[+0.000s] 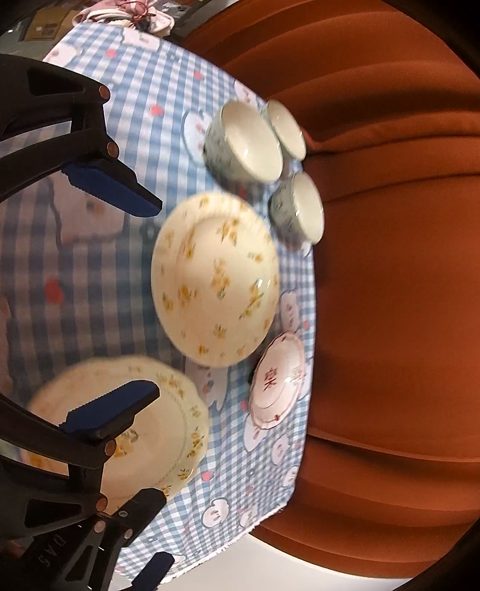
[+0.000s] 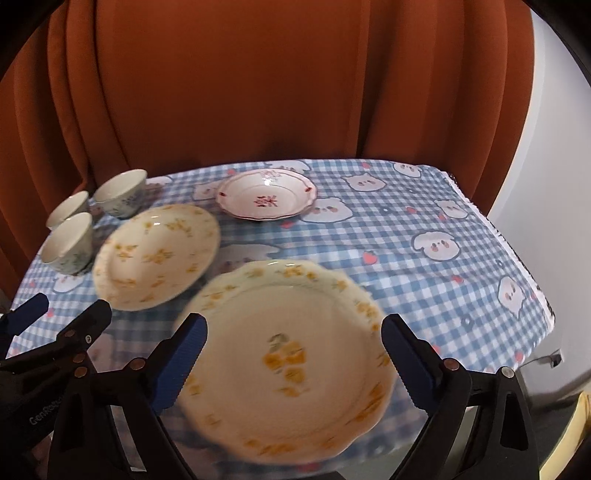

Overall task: Organize plates and bowls
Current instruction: 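Reach both tools to the large scalloped flowered plate and grip its rim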

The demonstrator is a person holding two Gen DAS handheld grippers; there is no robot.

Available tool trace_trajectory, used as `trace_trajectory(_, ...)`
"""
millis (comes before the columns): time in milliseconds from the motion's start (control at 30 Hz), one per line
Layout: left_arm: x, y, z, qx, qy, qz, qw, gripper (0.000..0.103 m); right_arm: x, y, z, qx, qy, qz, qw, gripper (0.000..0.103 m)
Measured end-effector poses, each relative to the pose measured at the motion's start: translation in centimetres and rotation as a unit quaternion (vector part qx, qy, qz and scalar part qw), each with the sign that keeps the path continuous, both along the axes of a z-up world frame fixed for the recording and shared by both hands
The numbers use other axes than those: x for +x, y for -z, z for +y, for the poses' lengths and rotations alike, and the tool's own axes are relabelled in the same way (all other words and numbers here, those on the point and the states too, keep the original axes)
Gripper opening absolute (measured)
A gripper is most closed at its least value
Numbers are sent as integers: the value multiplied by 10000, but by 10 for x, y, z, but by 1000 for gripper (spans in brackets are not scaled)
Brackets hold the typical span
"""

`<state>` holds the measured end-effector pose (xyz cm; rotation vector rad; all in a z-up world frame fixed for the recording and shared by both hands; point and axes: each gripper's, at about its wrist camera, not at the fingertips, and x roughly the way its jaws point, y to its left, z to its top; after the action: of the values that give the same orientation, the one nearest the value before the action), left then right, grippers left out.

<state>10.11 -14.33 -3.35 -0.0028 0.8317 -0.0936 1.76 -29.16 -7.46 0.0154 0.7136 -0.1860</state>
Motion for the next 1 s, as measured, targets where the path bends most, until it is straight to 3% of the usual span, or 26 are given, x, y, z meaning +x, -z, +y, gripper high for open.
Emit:
trace_trajectory(233, 18, 29, -45, 38, -104, 479, 9988, 83, 32, 22, -50, 45, -160, 380, 9991, 94)
trace_trajectory(500, 30, 60, -66, 8, -283, 1066, 9939, 77, 58, 59, -80, 258, -439, 932, 9943, 88)
trace_trajectory(633, 34, 69, -73, 37, -338, 1219, 9920, 76, 70, 75, -86, 400, -580, 1188, 9904, 85)
trace_trajectory(800, 36, 75, -85, 286, -325, 1361, 9898, 74, 79, 88, -89, 552, -759, 1499, 9842, 68)
trace_trajectory(1000, 41, 77, -86, 331, -441, 1417, 9884, 75, 80, 94, -90, 753, -914, 1571, 9804, 66)
